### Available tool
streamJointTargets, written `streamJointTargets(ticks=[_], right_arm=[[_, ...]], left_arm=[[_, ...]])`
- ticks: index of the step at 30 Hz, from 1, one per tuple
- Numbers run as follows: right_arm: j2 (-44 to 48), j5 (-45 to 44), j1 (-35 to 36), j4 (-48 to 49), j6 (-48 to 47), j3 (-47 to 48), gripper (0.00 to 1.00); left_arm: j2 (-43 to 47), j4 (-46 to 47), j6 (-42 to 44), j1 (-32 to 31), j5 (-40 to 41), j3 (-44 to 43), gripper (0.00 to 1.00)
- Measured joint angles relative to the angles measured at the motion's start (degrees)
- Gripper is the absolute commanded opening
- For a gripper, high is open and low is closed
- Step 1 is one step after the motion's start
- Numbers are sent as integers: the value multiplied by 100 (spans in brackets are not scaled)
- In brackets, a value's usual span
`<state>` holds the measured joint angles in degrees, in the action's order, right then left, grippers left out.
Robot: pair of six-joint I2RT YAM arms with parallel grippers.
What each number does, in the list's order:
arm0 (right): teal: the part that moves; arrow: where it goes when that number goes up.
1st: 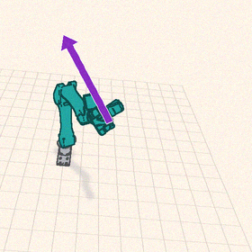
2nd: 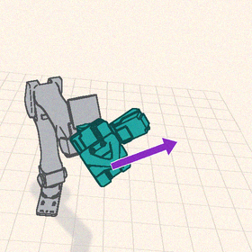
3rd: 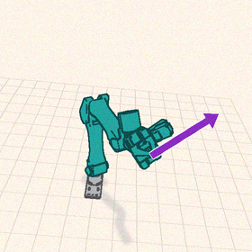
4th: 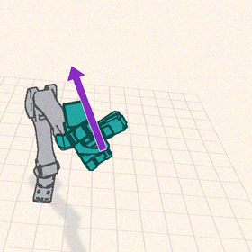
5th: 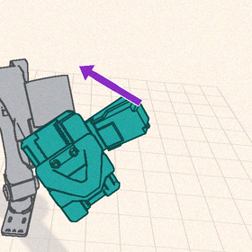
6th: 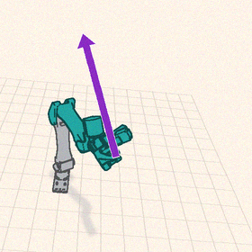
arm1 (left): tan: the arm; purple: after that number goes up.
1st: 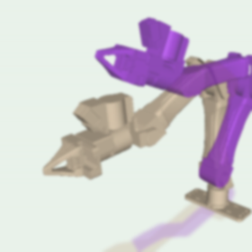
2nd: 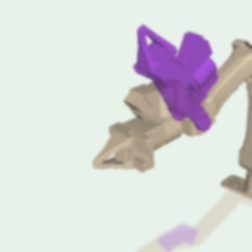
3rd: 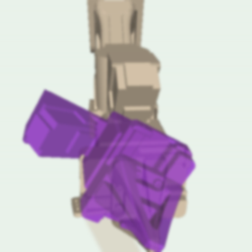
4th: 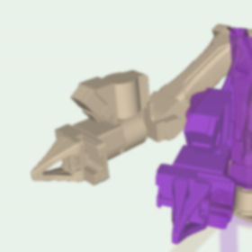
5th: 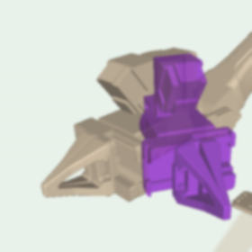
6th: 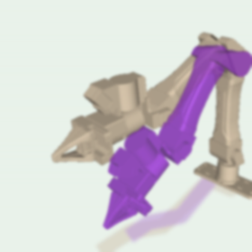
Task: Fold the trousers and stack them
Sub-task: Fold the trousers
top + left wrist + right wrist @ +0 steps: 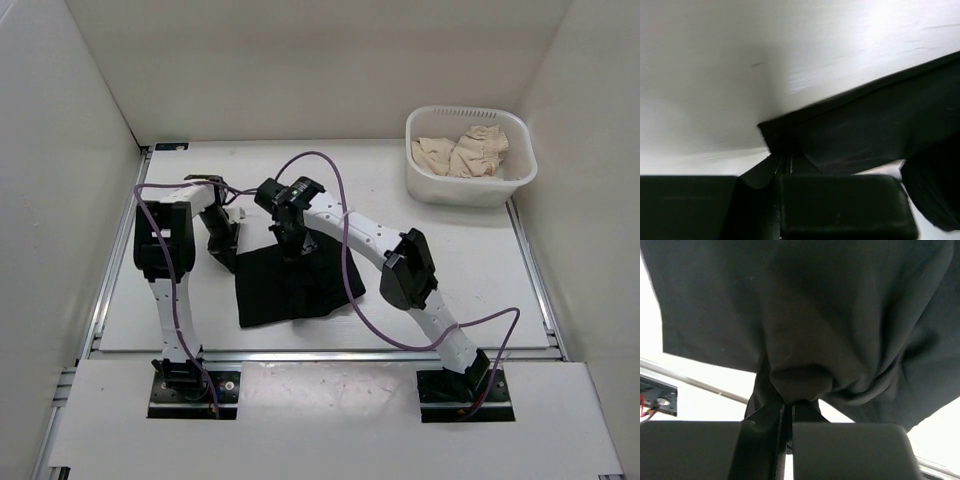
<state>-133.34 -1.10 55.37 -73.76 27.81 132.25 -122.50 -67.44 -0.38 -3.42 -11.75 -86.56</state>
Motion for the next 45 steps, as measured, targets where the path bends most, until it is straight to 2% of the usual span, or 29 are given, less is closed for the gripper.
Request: streamJointTargets(ticks=[5, 12, 15, 17, 18, 19, 20, 23, 26, 28, 30, 32, 35, 37, 40, 42, 45], right_arm=[[-70, 155, -96, 94, -240, 208, 0], [-98, 557, -26, 807, -610, 431, 1], [-122, 758, 90, 1043, -861, 437, 18], [-168, 879, 210, 1187, -1051, 487, 49], [-232, 953, 284, 1244, -1161, 579, 63], [-313, 1032, 361, 1320, -1255, 684, 94], [-398, 1093, 426, 1390, -1309, 780, 99], [-527, 1185, 592, 1449, -1569, 887, 99], [-492, 1128, 680, 1600, -1751, 885, 99], [-195, 896, 708, 1891, -1784, 535, 99], [420, 645, 671, 2138, -1722, -94, 99], [1456, 501, 455, 2516, -1541, -1152, 99], [2955, 380, -256, 2802, -1152, -2352, 99], [4035, 374, -1016, 3174, -885, -3447, 99], [4933, 516, -1969, 3543, -533, -4940, 99], [5034, 896, -2190, 3792, -326, -5781, 99], [4592, 1534, -2361, 4280, -72, -6734, 99]], left_arm=[[-240, -234, -7, -52, -348, -254, 14], [-632, -518, -11, -219, -527, -848, 14], [-833, -595, -13, -295, -581, -1248, 14], [-918, -586, -13, -332, -588, -1447, 14], [-944, -586, -15, -345, -584, -1513, 20], [-953, -581, -17, -352, -570, -1541, 28], [-953, -570, -9, -354, -560, -1554, 39], [-946, -586, -92, -289, -579, -1596, 51], [-887, -557, -114, -146, -358, -1633, 56], [-798, -389, -98, 24, 0, -1657, 57], [-647, -81, -61, 188, 505, -1661, 59], [-350, 291, -50, 326, 1047, -1615, 62], [503, 765, -31, 221, 1556, -1259, 67], [1423, 1060, -26, -177, 1825, -791, 73], [2656, 1515, 2, -1318, 1954, -68, 81], [3117, 1718, 7, -2151, 1921, 411, 83], [3198, 1912, 37, -3163, 1805, 1054, 85]])
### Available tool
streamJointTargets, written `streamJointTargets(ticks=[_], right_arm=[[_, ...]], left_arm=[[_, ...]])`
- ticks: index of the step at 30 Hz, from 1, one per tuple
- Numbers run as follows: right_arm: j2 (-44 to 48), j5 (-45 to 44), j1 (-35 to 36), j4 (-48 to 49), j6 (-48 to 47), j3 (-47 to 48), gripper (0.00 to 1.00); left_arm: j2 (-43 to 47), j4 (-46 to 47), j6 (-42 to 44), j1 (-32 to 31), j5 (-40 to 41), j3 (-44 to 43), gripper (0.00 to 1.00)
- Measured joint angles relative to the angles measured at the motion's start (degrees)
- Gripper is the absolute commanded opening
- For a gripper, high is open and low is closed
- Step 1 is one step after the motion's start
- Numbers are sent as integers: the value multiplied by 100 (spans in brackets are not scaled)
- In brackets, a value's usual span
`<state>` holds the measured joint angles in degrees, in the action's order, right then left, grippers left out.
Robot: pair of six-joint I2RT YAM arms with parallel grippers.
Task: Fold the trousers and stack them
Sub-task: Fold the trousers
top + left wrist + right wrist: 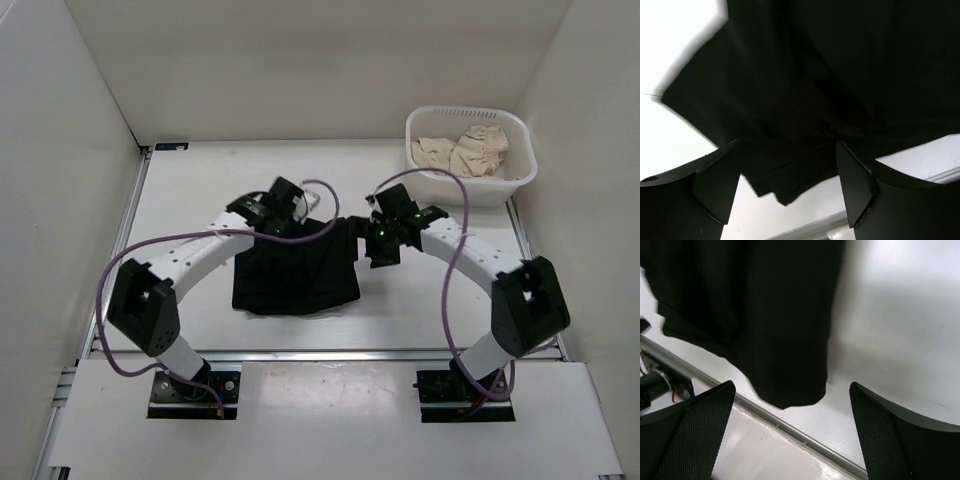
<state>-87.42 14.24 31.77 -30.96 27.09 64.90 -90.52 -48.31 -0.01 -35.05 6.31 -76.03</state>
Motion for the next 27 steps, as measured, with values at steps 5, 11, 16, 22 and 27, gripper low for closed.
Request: streamJointTargets(ticks=[5, 11, 16, 22, 27], right_arm=[[-527, 846, -221, 529, 299, -721, 99], [-577, 1340, -205, 1134, 409, -859, 90], [-968, 1598, -190, 1172, 299, -920, 58], [-1469, 1867, -210, 1097, 68, -944, 17], [-1749, 2120, -254, 905, -212, -715, 0]], left_arm=[[-662, 72, 2, -291, -66, 516, 84], [-859, 291, -20, -240, -9, 588, 50], [-1128, 339, 4, -103, -11, 334, 14], [-1425, 127, 4, 654, -4, -614, 14], [-1814, -278, 2, 1740, -24, -2013, 14]])
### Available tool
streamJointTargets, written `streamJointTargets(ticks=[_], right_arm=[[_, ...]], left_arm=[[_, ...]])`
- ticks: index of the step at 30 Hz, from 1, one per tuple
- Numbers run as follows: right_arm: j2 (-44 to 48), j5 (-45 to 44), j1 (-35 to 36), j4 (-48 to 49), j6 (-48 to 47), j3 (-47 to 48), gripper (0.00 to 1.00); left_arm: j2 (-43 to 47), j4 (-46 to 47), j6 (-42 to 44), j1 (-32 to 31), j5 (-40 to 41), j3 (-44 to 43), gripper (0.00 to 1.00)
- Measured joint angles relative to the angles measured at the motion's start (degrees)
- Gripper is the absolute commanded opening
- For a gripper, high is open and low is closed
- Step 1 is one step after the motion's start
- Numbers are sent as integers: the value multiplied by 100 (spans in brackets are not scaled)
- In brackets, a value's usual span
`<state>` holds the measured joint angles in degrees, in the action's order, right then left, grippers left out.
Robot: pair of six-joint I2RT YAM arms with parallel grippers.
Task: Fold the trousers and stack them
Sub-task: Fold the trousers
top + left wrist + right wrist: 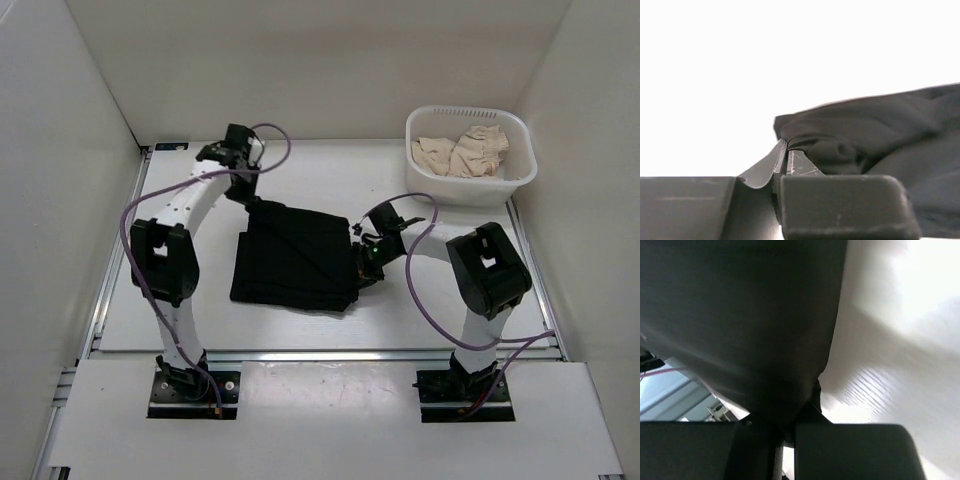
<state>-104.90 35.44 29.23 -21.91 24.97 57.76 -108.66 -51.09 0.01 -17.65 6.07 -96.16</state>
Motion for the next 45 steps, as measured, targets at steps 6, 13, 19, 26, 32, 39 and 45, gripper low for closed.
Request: streamJointTargets(ticks=[6, 13, 19, 26, 32, 39, 45], right_arm=[[-278, 413, 2, -22, -407, 404, 0], [-476, 761, -9, -632, -920, 651, 70], [-542, 857, -122, -1067, -1165, 955, 82], [-542, 245, -688, -1137, -774, 1488, 89], [-1060, -393, -918, -927, -238, 3139, 89], [-1993, -448, -826, -603, 369, 3670, 89], [-2208, -345, -708, -367, 844, 3611, 87]], left_arm=[[-1137, -590, -48, 804, -297, -883, 14], [-2039, -988, 11, 881, -319, -1180, 82], [-1718, -1097, -2, 1329, -439, -1447, 100], [448, -1169, -11, 2011, -977, -326, 87], [734, -1569, -2, 1453, -2046, 1287, 87], [-109, -1419, -7, 1316, -2223, 1956, 85], [-186, -1224, -24, 1250, -2367, 1982, 43]])
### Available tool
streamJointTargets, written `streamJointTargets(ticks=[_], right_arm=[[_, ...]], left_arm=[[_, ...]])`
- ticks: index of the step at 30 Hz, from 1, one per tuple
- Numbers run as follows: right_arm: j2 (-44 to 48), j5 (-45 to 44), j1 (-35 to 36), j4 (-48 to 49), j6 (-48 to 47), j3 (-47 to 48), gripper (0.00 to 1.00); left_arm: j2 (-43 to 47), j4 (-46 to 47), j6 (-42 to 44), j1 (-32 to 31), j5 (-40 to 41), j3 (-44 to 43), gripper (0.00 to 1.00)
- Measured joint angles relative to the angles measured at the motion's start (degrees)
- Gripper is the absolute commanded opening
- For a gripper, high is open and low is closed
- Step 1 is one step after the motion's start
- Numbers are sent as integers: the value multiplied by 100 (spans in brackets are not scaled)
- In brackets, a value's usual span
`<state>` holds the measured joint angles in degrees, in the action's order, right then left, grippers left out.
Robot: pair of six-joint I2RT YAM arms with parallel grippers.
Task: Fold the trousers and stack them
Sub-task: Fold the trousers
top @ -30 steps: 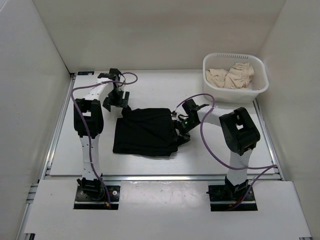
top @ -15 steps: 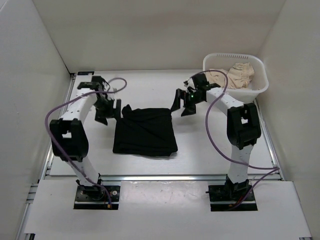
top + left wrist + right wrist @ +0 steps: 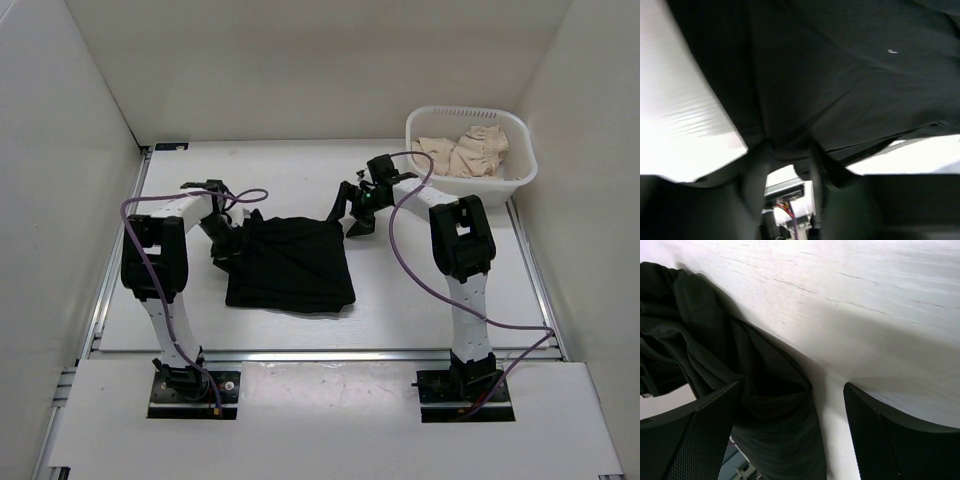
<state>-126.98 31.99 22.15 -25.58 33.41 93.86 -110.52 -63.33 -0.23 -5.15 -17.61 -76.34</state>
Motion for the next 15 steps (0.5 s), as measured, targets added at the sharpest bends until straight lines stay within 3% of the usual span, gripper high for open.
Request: streamJointTargets(ticks=[3, 5, 8, 11, 15], right_arm=[[-28, 63, 48, 175, 160, -28, 87], [-17, 146, 70, 304, 256, -122, 87], [85, 175, 74, 494, 343, -326, 87], [151, 179, 74, 566, 398, -437, 87], [190, 155, 74, 599, 400, -474, 87]], left_arm=[[-87, -7, 2, -83, -151, 39, 41], [-114, -15, 0, -142, -208, 111, 48], [-118, -31, 15, -186, -223, 254, 73], [-120, -15, 0, -201, -81, 372, 80], [-83, 17, -4, -201, 105, 385, 81]])
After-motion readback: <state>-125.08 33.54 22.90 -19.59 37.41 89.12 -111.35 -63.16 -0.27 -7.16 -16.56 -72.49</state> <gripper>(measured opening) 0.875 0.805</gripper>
